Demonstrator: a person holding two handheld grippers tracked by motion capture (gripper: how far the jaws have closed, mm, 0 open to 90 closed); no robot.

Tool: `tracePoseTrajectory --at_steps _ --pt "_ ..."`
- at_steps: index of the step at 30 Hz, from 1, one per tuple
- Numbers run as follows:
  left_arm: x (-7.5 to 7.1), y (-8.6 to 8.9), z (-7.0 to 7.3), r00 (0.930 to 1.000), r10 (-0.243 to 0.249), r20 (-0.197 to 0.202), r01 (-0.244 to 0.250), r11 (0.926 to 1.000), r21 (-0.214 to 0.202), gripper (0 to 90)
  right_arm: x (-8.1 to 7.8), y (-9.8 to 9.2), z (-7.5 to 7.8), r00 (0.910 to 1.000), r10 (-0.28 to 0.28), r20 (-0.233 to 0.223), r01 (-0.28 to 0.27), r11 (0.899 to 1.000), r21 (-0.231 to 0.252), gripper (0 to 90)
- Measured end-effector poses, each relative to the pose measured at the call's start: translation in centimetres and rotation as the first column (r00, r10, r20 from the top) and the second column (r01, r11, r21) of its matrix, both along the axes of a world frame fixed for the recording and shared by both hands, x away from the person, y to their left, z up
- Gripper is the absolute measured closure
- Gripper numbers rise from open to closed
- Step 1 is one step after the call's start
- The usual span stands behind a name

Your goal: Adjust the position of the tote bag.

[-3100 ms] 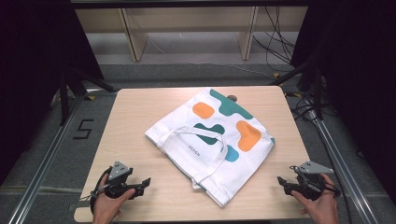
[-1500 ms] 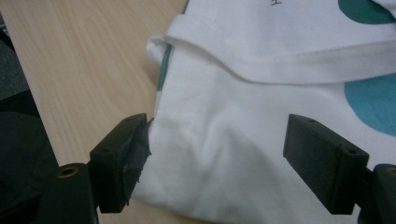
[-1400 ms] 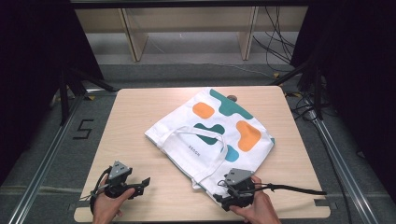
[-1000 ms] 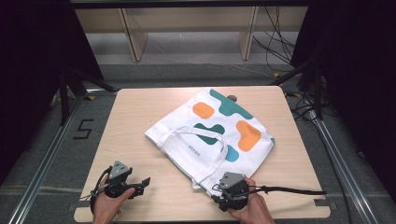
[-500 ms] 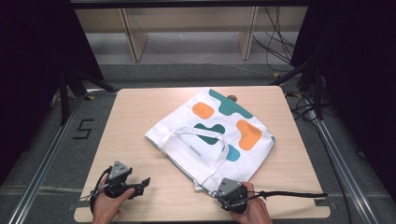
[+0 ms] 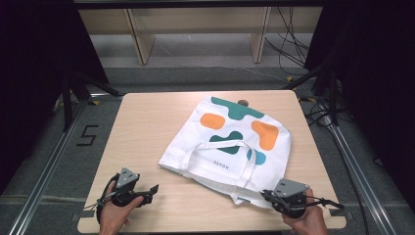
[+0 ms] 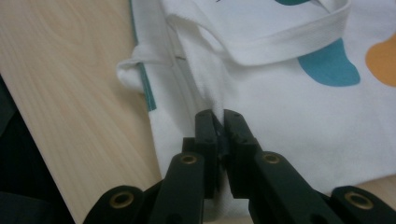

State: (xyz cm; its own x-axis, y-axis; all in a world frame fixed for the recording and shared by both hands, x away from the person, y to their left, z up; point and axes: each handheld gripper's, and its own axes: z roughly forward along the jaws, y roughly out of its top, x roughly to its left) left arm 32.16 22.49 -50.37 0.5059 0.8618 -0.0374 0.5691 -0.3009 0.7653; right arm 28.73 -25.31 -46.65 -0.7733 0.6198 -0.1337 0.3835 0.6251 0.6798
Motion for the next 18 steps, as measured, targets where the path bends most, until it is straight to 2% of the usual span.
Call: tracePoseTrajectory --at_steps 1,3,4,5,6,7,8,9,10,11,12,13,14,15,16,18 --pt "0.3 -0.5 -0.1 1.0 -0.003 0.0 0.003 1.0 0.004 18.7 0.2 -0.9 0.0 0.9999 -0.015 0.003 0.015 1.0 0.016 85.8" --pt "0.9 -1.5 -0.2 0.9988 -0.048 0.01 0.047 0.9967 0.065 20.0 0.3 -1.4 0.1 0.9997 -0.023 -0.001 0.023 0.999 0.023 85.8" --pt "1.5 -2.5 -0.4 0.9986 -0.046 0.027 0.043 0.9959 0.08 20.2 0.5 -1.5 0.1 0.9998 -0.016 0.009 0.016 1.0 0.024 85.9" --pt "1.5 -2.5 -0.4 0.9986 -0.046 0.027 0.043 0.9959 0.08 21.0 0.5 -1.5 0.1 0.9998 -0.021 0.006 0.021 0.999 0.028 85.9" --pt "2.2 -2.8 -0.1 0.9965 -0.072 0.042 0.066 0.9896 0.127 22.1 0.5 -1.5 0.2 0.9998 -0.021 0.001 0.021 0.999 0.03 85.9" --pt "2.2 -2.8 -0.1 0.9965 -0.072 0.042 0.066 0.9896 0.127 22.2 0.5 -1.5 0.2 0.9998 -0.021 0.001 0.021 0.999 0.03 85.9" --pt "2.9 -3.2 -0.2 0.9977 -0.042 0.053 0.036 0.9927 0.115 22.4 0.5 -1.6 0.2 0.9998 -0.017 0.004 0.017 0.999 0.029 85.8" --pt "3.4 -3.1 -0.2 0.9969 -0.061 0.05 0.054 0.9888 0.139 23.0 0.5 -1.6 0.2 0.9998 -0.021 -0.003 0.021 0.999 0.034 85.8" --pt "3.4 -3.1 -0.2 0.9969 -0.061 0.05 0.054 0.9888 0.139 24.6 0.6 -1.7 0.2 0.9998 -0.019 0.002 0.019 0.999 0.036 85.7" --pt "3.9 -3.2 -0.4 0.9979 -0.048 0.043 0.042 0.9916 0.122 25.5 0.6 -1.7 0.3 0.9998 -0.021 -0.001 0.021 0.999 0.038 85.7" --pt "3.9 -3.2 -0.4 0.9979 -0.048 0.043 0.042 0.9916 0.122 26.1 0.6 -1.7 0.3 0.9998 -0.021 -0.001 0.021 0.999 0.038 85.7" --pt "4.3 -3.5 -0.8 0.9988 -0.024 0.042 0.021 0.9975 0.068 26.1 0.6 -1.8 0.3 0.9998 -0.017 0.005 0.017 0.999 0.037 85.7" --pt "4.9 -3.9 -1.0 0.9988 -0.021 0.045 0.017 0.9961 0.087 28.3 0.7 -1.9 0.3 0.9998 -0.02 -0.003 0.02 0.999 0.043 85.7" --pt "4.9 -3.9 -1.0 0.9988 -0.021 0.045 0.017 0.9961 0.087 29.0 0.7 -1.9 0.3 0.9998 -0.02 -0.003 0.02 0.999 0.043 85.7" --pt "5.4 -4.1 -1.1 0.9986 -0.035 0.041 0.03 0.9929 0.115 30.5 0.7 -1.9 0.4 0.9998 -0.02 0.002 0.02 0.999 0.045 85.6" --pt "5.7 -4.2 -1.1 0.9981 -0.046 0.04 0.041 0.9918 0.121 32.5 0.8 -1.9 0.4 0.9999 -0.014 0.002 0.014 0.999 0.05 85.6"
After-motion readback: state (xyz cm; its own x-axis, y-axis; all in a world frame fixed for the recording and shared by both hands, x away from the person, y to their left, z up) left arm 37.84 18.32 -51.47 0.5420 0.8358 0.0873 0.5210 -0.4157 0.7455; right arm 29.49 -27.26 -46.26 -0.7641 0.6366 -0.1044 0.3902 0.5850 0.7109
